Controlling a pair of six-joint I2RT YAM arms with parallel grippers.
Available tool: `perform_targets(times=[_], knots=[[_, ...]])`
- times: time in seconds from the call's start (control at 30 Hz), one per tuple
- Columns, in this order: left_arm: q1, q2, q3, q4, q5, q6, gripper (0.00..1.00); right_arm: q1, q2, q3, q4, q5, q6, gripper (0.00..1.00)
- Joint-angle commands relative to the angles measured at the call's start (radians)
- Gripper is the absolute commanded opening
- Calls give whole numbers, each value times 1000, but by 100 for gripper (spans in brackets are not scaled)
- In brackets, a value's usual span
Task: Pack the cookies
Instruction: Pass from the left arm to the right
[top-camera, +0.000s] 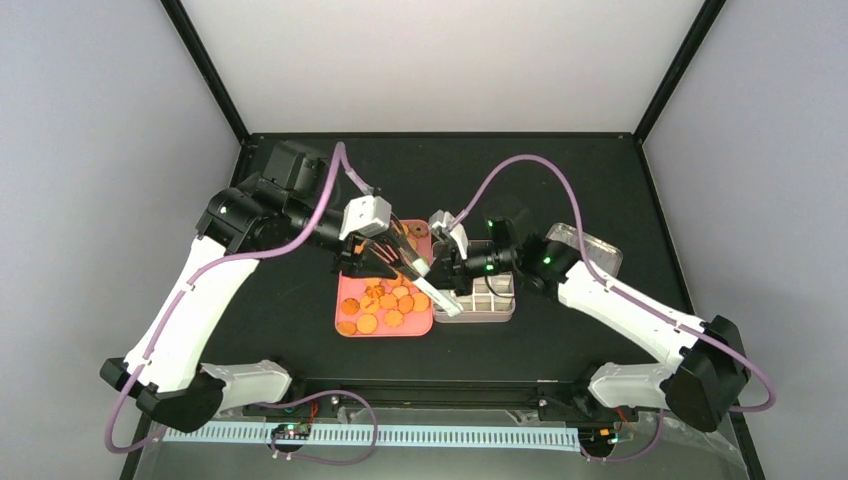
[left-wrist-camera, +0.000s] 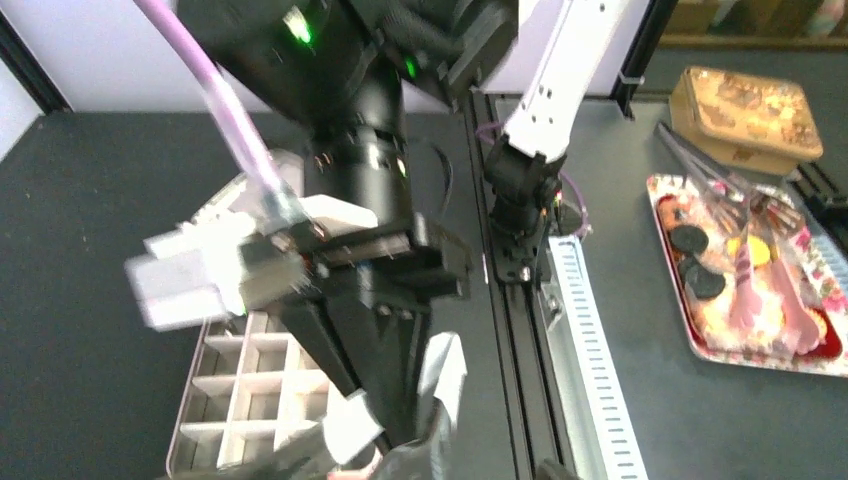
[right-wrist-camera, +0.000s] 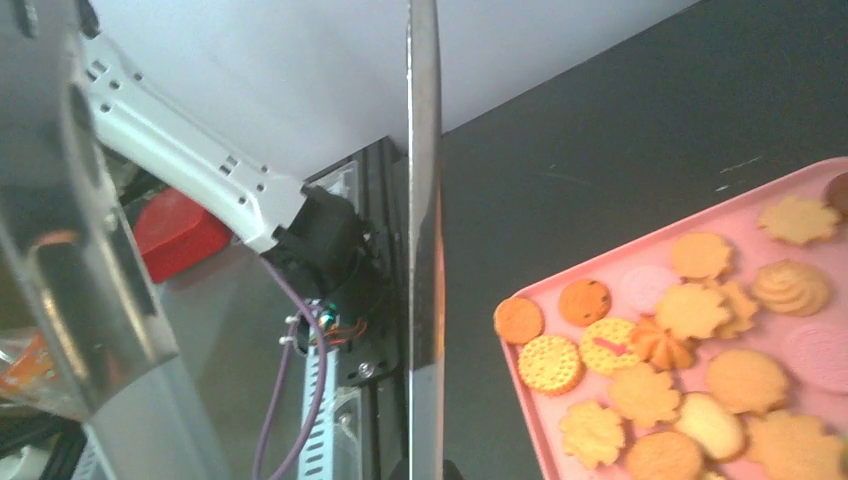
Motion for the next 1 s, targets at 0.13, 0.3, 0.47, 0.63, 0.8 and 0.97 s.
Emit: perform_targets(times=[0.13, 0.3, 0.47, 0.63, 0.8, 0.97], knots=[[-192, 36, 119, -240, -402, 299, 68, 77, 123, 275, -492, 368, -235, 1], [-292, 43, 113, -318, -634, 413, 64, 146, 234, 366, -598, 481, -244, 1], [-345, -4, -20, -327, -784, 455, 35, 167, 266, 402, -597, 509, -209, 1], [-381, -65, -147, -194, -860, 399, 36, 186, 286, 449, -613, 550, -183, 1], [-406, -102, -239, -98, -941, 383, 48, 191, 306, 488, -638, 576, -150, 1], [-429, -132, -295, 6, -1026, 402, 52, 202, 313, 511, -650, 589, -146, 1]])
